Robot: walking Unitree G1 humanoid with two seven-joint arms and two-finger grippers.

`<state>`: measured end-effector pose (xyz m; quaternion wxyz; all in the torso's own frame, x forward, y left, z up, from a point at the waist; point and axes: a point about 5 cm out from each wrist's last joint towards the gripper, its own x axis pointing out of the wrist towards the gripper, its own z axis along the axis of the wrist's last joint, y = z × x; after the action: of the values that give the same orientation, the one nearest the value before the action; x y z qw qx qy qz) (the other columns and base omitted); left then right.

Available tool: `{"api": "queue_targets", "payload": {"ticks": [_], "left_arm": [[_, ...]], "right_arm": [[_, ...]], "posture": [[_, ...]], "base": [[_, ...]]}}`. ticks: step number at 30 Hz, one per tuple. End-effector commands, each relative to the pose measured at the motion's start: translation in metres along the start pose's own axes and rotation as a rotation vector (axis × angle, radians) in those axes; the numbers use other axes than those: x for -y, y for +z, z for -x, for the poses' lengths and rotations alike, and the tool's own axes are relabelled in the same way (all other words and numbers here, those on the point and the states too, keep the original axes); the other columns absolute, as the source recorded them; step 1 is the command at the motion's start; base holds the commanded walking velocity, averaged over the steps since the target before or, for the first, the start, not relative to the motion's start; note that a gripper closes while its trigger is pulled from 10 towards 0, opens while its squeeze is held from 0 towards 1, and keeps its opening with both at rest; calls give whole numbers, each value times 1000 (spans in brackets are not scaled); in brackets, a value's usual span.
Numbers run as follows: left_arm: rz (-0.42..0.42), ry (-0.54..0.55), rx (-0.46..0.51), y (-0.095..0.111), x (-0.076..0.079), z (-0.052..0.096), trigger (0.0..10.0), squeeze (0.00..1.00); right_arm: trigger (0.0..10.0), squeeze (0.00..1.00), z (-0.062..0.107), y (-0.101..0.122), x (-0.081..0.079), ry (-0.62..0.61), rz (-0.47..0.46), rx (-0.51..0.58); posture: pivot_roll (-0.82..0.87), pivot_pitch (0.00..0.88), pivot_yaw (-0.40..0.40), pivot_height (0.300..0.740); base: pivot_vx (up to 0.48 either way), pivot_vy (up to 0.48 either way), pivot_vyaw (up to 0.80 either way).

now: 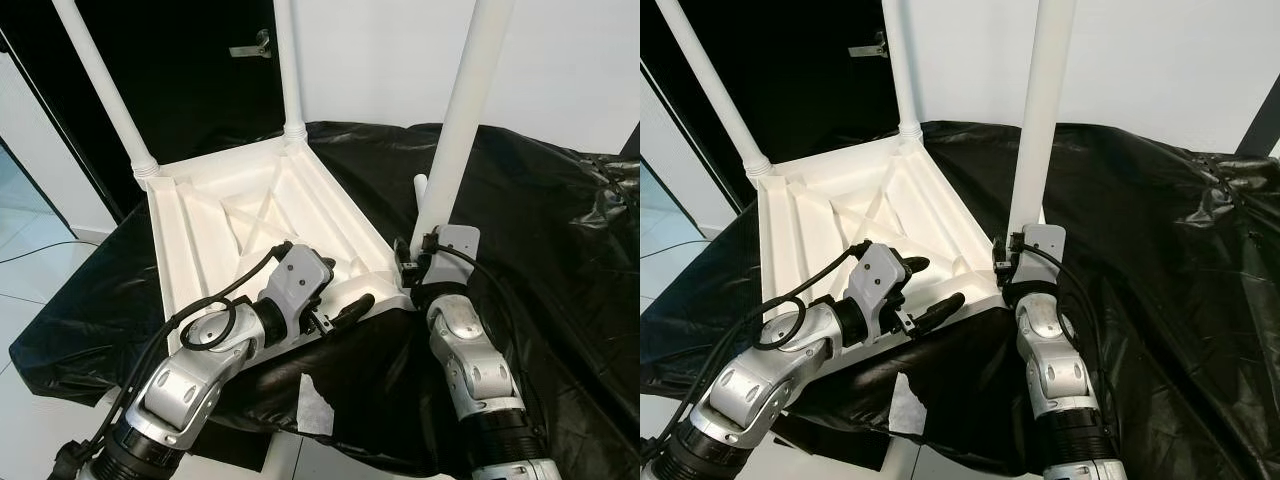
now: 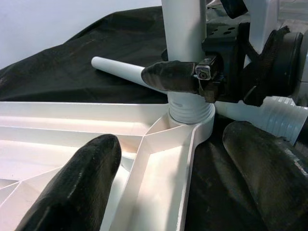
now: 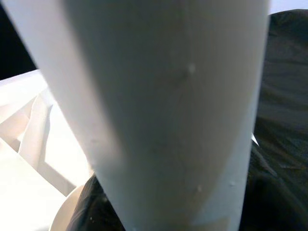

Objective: Building children table

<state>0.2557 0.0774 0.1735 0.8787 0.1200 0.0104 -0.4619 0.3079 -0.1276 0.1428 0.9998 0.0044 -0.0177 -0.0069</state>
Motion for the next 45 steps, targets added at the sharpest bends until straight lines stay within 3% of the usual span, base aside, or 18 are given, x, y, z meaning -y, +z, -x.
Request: {"api": "queue_targets", "payload": {"ticks": [1,2,3,14,16,18,19,20,30,31,32,40,45], "left_arm": [[-11,-50,-12,-2,4,0,10000,0],[-11,-49,-12,-2,3,0,10000,0],[-12,-48,-12,-2,3,0,10000,0],[-14,-44,-15,-3,3,2,10000,0],[-18,-44,-16,-3,2,2,10000,0],[-18,-44,-16,-3,2,2,10000,0],[-21,-45,-17,-3,1,3,10000,0],[-24,-50,-16,-3,1,2,10000,0],[-33,-62,-9,-1,0,-1,10000,0],[-34,-58,-9,-1,0,-1,10000,0],[-34,-55,-10,-1,-1,0,10000,0],[-34,-41,-11,-2,-2,1,10000,0],[-32,-35,-11,-2,-2,1,10000,0]], "right_arm": [[10000,0,3,-11,6,-34,-11,-55],[10000,224,4,-9,7,-14,-14,-43],[10000,1000,5,-5,7,13,-23,-22],[10000,1000,14,7,19,229,-33,45],[10000,1000,17,7,23,393,-28,36],[10000,1000,17,7,23,393,-28,36],[10000,439,17,8,24,474,-6,35],[10000,0,13,7,25,553,29,31],[10000,0,-13,6,28,730,154,-38],[4039,0,-15,5,28,750,162,-50],[0,0,-16,4,29,766,172,-60],[0,0,-15,1,33,804,165,-87],[0,0,-15,-1,38,763,151,-85]], "posture": [[-11,0,29,740],[-8,0,26,740],[-6,0,25,740],[0,0,22,740],[-5,0,30,740],[-5,0,30,740],[-10,0,35,740],[-15,0,44,740],[-6,0,42,740],[-4,0,41,740],[0,0,39,740],[6,0,28,740],[4,0,27,740]], "base": [[0,0,0],[0,0,0],[0,0,0],[0,0,0],[0,0,0],[0,0,0],[0,0,0],[0,0,0],[0,0,0],[0,0,0],[0,0,0],[0,0,0],[0,0,0]]}}
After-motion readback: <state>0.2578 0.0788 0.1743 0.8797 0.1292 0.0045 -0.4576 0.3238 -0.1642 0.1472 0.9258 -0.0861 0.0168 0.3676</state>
